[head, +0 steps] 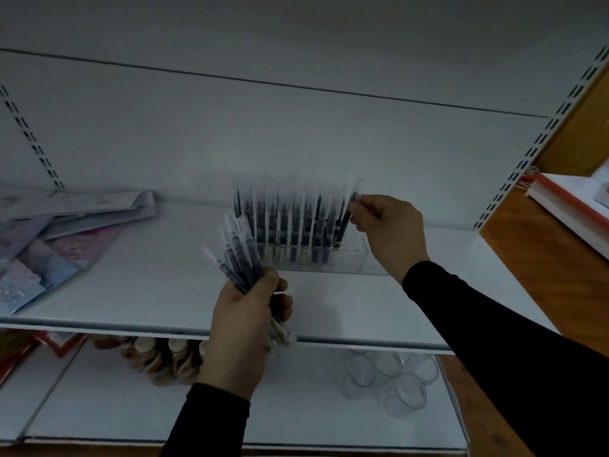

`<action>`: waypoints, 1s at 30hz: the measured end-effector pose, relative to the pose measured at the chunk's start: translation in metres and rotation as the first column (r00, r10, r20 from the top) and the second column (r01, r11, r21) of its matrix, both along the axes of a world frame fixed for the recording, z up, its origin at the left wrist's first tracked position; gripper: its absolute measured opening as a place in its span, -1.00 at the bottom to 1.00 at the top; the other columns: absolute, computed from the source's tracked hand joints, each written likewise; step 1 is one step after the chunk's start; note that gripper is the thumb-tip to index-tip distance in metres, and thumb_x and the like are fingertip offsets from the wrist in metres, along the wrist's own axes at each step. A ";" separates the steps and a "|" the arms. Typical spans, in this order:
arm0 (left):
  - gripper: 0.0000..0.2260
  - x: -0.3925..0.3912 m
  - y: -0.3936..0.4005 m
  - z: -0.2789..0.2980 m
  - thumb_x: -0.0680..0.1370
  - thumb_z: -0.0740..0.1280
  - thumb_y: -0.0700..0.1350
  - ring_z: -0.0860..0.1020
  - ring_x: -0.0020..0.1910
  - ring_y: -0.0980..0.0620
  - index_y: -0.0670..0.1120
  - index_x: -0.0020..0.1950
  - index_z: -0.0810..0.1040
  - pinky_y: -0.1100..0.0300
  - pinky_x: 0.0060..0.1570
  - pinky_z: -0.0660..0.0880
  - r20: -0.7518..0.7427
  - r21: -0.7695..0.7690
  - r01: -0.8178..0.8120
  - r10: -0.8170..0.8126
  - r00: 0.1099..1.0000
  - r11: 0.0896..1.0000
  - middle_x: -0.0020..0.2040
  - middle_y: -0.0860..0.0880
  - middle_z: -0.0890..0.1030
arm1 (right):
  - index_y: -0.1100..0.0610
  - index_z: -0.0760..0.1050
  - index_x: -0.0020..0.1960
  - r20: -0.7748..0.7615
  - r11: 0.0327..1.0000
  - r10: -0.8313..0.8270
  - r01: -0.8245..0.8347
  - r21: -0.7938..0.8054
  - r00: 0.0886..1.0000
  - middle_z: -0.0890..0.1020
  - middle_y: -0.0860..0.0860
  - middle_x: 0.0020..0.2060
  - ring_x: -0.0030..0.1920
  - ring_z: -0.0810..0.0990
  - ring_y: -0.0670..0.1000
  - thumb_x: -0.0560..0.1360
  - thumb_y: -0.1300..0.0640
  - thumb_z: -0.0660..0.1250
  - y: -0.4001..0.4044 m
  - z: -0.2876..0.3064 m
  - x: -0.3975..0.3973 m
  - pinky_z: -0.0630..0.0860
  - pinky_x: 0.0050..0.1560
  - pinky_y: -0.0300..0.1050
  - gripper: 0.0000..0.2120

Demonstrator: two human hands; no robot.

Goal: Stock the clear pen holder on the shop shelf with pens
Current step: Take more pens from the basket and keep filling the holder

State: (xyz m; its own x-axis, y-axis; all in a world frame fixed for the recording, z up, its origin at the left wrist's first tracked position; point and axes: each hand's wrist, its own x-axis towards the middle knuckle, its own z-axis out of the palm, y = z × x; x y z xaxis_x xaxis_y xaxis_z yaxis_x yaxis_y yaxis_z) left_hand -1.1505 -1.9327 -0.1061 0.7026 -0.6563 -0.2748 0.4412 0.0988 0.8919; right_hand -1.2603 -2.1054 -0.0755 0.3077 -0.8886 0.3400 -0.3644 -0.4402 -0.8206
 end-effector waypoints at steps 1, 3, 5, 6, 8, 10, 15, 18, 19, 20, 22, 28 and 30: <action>-0.89 0.000 0.000 0.000 0.57 0.30 -0.20 0.53 -0.49 0.06 -0.26 -0.04 0.52 0.21 -0.48 0.50 0.000 0.000 0.004 -0.004 1.000 1.000 -0.26 -0.12 0.57 | 0.18 0.66 -0.03 -0.017 1.000 -0.002 0.002 -0.007 1.000 0.68 -0.01 -0.23 -0.19 0.65 -0.04 0.55 0.08 0.35 0.001 -0.002 0.000 0.57 -0.09 -0.33 -0.82; -0.89 -0.001 0.000 0.000 0.57 0.31 -0.20 0.53 -0.48 0.06 -0.26 -0.05 0.53 0.21 -0.47 0.51 0.000 0.004 0.014 -0.014 1.000 1.000 -0.26 -0.12 0.58 | 0.18 0.65 -0.06 -0.051 1.000 -0.003 0.002 -0.029 0.999 0.70 0.04 -0.21 -0.16 0.67 0.03 0.55 0.09 0.35 0.002 -0.005 0.002 0.60 -0.04 -0.18 -0.82; -0.90 -0.001 -0.001 0.001 0.56 0.31 -0.20 0.55 -0.47 0.07 -0.24 -0.05 0.54 0.21 -0.46 0.52 -0.008 0.004 0.019 -0.019 1.000 1.000 -0.25 -0.12 0.59 | 0.19 0.66 -0.05 -0.071 1.000 0.002 -0.004 -0.026 0.997 0.70 0.07 -0.20 -0.17 0.67 0.04 0.55 0.10 0.35 0.004 -0.008 0.004 0.59 -0.03 -0.18 -0.82; -0.90 -0.001 0.000 0.000 0.56 0.31 -0.20 0.55 -0.46 0.07 -0.23 -0.05 0.55 0.21 -0.46 0.53 -0.011 0.004 0.021 -0.021 1.000 1.000 -0.24 -0.12 0.60 | 0.21 0.65 -0.06 -0.084 1.000 0.008 -0.011 -0.029 0.996 0.70 0.09 -0.21 -0.19 0.66 0.06 0.55 0.10 0.35 0.004 -0.009 0.004 0.59 -0.04 -0.16 -0.81; -0.91 -0.002 -0.001 0.000 0.56 0.32 -0.19 0.56 -0.45 0.07 -0.21 -0.05 0.56 0.21 -0.44 0.53 -0.001 0.012 0.030 -0.030 1.000 0.999 -0.23 -0.12 0.61 | 0.23 0.64 -0.10 -0.101 0.999 0.013 -0.016 -0.030 0.995 0.69 0.10 -0.24 -0.20 0.65 0.10 0.55 0.10 0.35 0.005 -0.011 0.005 0.59 -0.06 -0.12 -0.80; -0.92 -0.003 -0.001 -0.001 0.56 0.33 -0.19 0.57 -0.45 0.08 -0.20 -0.06 0.56 0.21 -0.44 0.54 0.014 0.024 0.041 -0.042 0.999 0.999 -0.23 -0.12 0.60 | 0.19 0.65 -0.06 -0.085 1.000 0.009 -0.010 -0.010 0.996 0.69 0.06 -0.22 -0.19 0.66 0.05 0.55 0.10 0.35 0.005 -0.011 0.005 0.59 -0.06 -0.20 -0.83; -0.92 -0.006 0.001 0.002 0.55 0.32 -0.20 0.56 -0.45 0.08 -0.19 -0.08 0.58 0.19 -0.41 0.53 0.016 0.029 0.092 -0.093 0.996 0.995 -0.32 -0.08 0.57 | 0.16 0.65 -0.04 -0.118 0.999 0.004 -0.008 -0.038 0.993 0.67 -0.01 -0.23 -0.22 0.61 -0.05 0.55 0.09 0.34 0.005 -0.011 0.007 0.45 -0.19 -0.48 -0.83; -0.92 -0.008 0.001 0.003 0.56 0.31 -0.21 0.57 -0.45 0.07 -0.18 -0.09 0.58 0.19 -0.41 0.53 0.029 0.019 0.114 -0.114 0.993 0.993 -0.34 -0.06 0.58 | 0.15 0.65 0.00 -0.145 0.999 -0.010 0.004 -0.044 0.989 0.68 -0.01 -0.18 -0.18 0.61 -0.08 0.55 0.06 0.34 0.004 -0.013 0.007 0.45 -0.15 -0.43 -0.82; -0.92 -0.008 0.001 0.003 0.56 0.31 -0.21 0.57 -0.44 0.07 -0.18 -0.10 0.57 0.18 -0.40 0.53 0.032 0.018 0.119 -0.120 0.992 0.993 -0.35 -0.06 0.60 | 0.15 0.65 0.01 -0.159 0.998 -0.019 0.010 -0.055 0.987 0.68 -0.02 -0.16 -0.18 0.60 -0.11 0.54 0.06 0.35 0.004 -0.014 0.006 0.42 -0.16 -0.49 -0.81; -0.92 -0.009 0.001 0.003 0.56 0.31 -0.21 0.58 -0.44 0.06 -0.18 -0.10 0.57 0.18 -0.39 0.54 0.031 0.015 0.126 -0.127 0.991 0.992 -0.36 -0.05 0.61 | 0.15 0.64 0.03 -0.159 0.998 -0.028 0.018 -0.061 0.987 0.69 -0.03 -0.13 -0.18 0.59 -0.15 0.54 0.05 0.36 0.004 -0.015 0.006 0.39 -0.18 -0.57 -0.81; -0.91 -0.010 0.000 0.004 0.56 0.31 -0.21 0.59 -0.43 0.06 -0.19 -0.10 0.56 0.19 -0.41 0.55 0.019 0.005 0.144 -0.144 0.989 0.990 -0.38 -0.03 0.63 | 0.15 0.64 0.04 -0.126 0.998 -0.044 0.038 -0.050 0.991 0.68 -0.06 -0.12 -0.19 0.58 -0.20 0.53 0.05 0.37 0.008 -0.015 0.002 0.40 -0.16 -0.59 -0.81; -0.93 -0.018 0.000 0.005 0.56 0.30 -0.24 0.60 -0.41 0.04 -0.22 -0.03 0.56 0.22 -0.42 0.55 -0.025 -0.007 0.214 -0.214 0.976 0.977 -0.33 -0.06 0.66 | 0.08 0.64 -0.16 0.011 0.976 0.100 -0.100 0.194 0.995 0.69 -0.01 -0.29 -0.22 0.66 -0.04 0.51 -0.03 0.38 0.039 -0.011 -0.006 0.63 -0.08 -0.10 -0.80; -0.93 -0.022 -0.001 0.005 0.56 0.31 -0.24 0.61 -0.39 0.04 -0.21 -0.01 0.57 0.20 -0.40 0.55 -0.033 0.002 0.233 -0.233 0.972 0.972 -0.31 -0.07 0.68 | 0.12 0.65 -0.15 0.044 0.920 0.225 -0.227 0.320 0.973 0.70 0.03 -0.28 -0.24 0.65 -0.05 0.51 0.00 0.39 0.053 -0.010 -0.006 0.64 -0.13 -0.10 -0.80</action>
